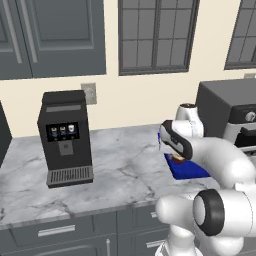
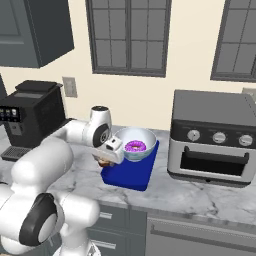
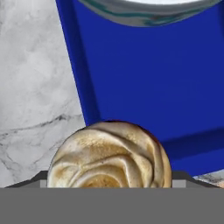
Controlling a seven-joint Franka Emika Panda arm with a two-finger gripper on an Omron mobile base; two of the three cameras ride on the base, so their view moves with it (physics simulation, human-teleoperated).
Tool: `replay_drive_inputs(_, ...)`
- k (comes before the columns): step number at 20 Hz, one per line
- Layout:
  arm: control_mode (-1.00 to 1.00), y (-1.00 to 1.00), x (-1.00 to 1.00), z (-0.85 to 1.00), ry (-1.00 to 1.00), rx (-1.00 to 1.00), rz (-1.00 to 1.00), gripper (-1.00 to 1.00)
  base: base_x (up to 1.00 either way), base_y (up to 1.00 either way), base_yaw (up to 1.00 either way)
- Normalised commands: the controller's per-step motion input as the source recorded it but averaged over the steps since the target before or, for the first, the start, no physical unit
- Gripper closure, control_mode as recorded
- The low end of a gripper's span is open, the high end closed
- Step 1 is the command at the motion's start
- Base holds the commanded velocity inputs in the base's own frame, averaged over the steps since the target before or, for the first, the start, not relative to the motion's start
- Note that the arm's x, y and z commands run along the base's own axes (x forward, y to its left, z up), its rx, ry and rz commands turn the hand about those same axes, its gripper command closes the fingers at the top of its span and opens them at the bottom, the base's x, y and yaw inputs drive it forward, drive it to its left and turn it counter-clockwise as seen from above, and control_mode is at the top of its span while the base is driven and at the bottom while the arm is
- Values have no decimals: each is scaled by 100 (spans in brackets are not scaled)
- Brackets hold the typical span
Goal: Place the bowl with donut and the cupcake onto the tray.
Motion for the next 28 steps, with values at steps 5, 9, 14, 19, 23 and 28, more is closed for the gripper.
replay_drive_inputs(5, -100, -42, -1, -28, -6, -4, -12, 100, 0, 0, 0)
replay_drive_inputs(9, -100, -9, 9, -39, -2, -4, -2, 100, 0, 0, 0)
replay_drive_inputs(14, -100, -17, 12, -41, 0, -3, 0, 100, 0, 0, 0)
replay_drive_inputs(19, -100, -37, 5, -27, 0, 0, 0, 100, 0, 0, 0)
replay_drive_inputs(23, -100, -5, 13, -16, -3, 0, 2, 100, 0, 0, 0)
replay_drive_inputs(28, -100, 0, 7, -5, 0, 0, 1, -100, 0, 0, 0)
